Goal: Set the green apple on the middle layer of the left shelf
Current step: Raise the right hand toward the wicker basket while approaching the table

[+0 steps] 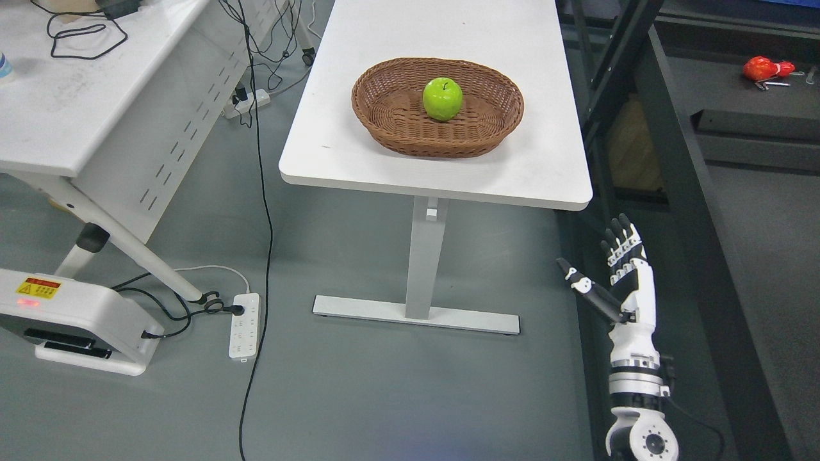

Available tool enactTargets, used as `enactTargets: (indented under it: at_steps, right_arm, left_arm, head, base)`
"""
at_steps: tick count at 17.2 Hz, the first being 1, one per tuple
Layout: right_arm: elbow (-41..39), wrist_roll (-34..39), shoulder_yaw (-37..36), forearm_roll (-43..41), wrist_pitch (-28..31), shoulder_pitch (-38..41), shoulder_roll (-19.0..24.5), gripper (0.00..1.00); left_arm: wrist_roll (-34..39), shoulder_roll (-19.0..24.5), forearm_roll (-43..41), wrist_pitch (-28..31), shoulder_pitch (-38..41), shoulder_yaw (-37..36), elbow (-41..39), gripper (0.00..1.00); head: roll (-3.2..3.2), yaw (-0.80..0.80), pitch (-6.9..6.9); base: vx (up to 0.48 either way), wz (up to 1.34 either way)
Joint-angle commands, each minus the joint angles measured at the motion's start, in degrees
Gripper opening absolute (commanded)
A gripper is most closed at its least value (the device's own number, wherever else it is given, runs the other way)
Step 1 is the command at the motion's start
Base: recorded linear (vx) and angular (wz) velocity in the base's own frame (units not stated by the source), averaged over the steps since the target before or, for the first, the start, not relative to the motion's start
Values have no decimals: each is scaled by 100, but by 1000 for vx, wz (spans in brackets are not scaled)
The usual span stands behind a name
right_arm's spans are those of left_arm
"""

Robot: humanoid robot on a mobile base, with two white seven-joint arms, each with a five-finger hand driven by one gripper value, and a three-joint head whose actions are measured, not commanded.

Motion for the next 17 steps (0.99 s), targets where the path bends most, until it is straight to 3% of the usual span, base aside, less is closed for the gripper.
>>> enactTargets:
  at_steps: [1, 10, 11, 12, 14, 15, 17]
  right_arm:
    - [-200, 3, -11, -1, -4, -9, -96, 100]
    - [-183, -41, -55, -248, -163, 27, -96, 100]
    - [-183, -84, -55, 232, -163, 0, -152, 100]
    - [-183, -267, -64, 1281, -154, -26, -441, 99]
    - [-191, -1309, -116, 3451, -58, -122, -986, 97]
    - [-200, -1959, -134, 4123, 134, -140, -1354, 97]
    - [-200, -2203, -265, 4121, 242, -228, -1901, 97]
  left_arm:
    - [6, 100, 0, -2, 52, 0, 0, 100]
    - [6, 100, 0, -2, 52, 0, 0, 100]
    - [6, 100, 0, -2, 52, 0, 0, 100]
    - [-2, 100, 0, -2, 52, 0, 0, 100]
    - [6, 100, 0, -2, 52, 0, 0, 100]
    - [6, 100, 0, -2, 52, 0, 0, 100]
    - [-2, 100, 0, -2, 52, 0, 0, 100]
  head:
    - [0, 0, 0]
    - [0, 0, 0]
    - [0, 0, 0]
    - [0, 0, 0]
    - [0, 0, 0]
    - [0, 0, 0]
    - [0, 0, 0]
  base:
    - [0, 0]
    - [0, 0]
    - [0, 0]
    - [0, 0]
    - [0, 0]
    - [0, 0]
    - [0, 0]
